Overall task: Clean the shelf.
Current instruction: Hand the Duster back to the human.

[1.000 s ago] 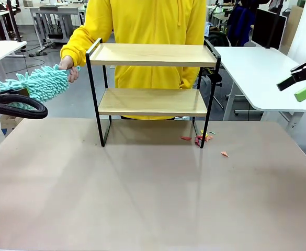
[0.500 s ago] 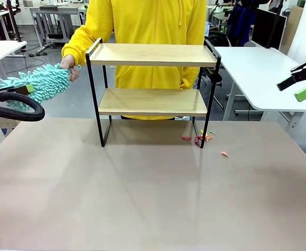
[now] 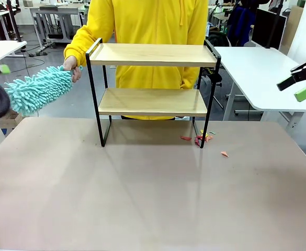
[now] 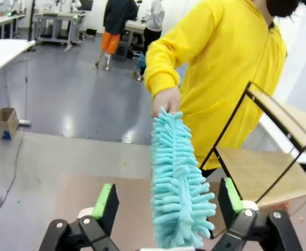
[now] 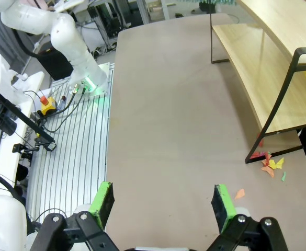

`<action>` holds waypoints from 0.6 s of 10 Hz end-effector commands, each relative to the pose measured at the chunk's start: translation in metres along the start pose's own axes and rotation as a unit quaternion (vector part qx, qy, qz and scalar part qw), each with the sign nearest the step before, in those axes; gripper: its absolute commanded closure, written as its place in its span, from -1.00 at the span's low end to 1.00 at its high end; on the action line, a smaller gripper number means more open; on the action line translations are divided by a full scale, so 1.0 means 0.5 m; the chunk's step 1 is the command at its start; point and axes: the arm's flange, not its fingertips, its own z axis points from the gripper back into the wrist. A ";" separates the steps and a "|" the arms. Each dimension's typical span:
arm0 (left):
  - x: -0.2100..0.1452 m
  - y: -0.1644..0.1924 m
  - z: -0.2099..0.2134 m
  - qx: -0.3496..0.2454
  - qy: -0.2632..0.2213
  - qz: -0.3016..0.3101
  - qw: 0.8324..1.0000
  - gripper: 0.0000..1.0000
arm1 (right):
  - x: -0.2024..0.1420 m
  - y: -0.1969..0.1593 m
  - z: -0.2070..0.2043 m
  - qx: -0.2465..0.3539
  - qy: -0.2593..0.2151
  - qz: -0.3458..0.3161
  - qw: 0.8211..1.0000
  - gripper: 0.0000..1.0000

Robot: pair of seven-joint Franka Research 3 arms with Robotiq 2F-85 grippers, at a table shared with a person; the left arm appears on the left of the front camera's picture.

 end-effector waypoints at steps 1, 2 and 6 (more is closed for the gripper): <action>0.089 0.020 0.095 0.021 -0.012 0.056 0.998 -1.00 | 0.002 0.003 0.003 0.001 0.000 0.003 1.000 -1.00; 0.141 0.051 0.115 0.039 -0.025 0.095 0.994 -1.00 | 0.002 0.003 0.003 0.001 0.000 0.003 1.000 -1.00; 0.213 0.126 0.159 0.044 -0.049 0.172 0.983 -1.00 | 0.002 0.003 0.003 0.001 0.000 0.003 1.000 -1.00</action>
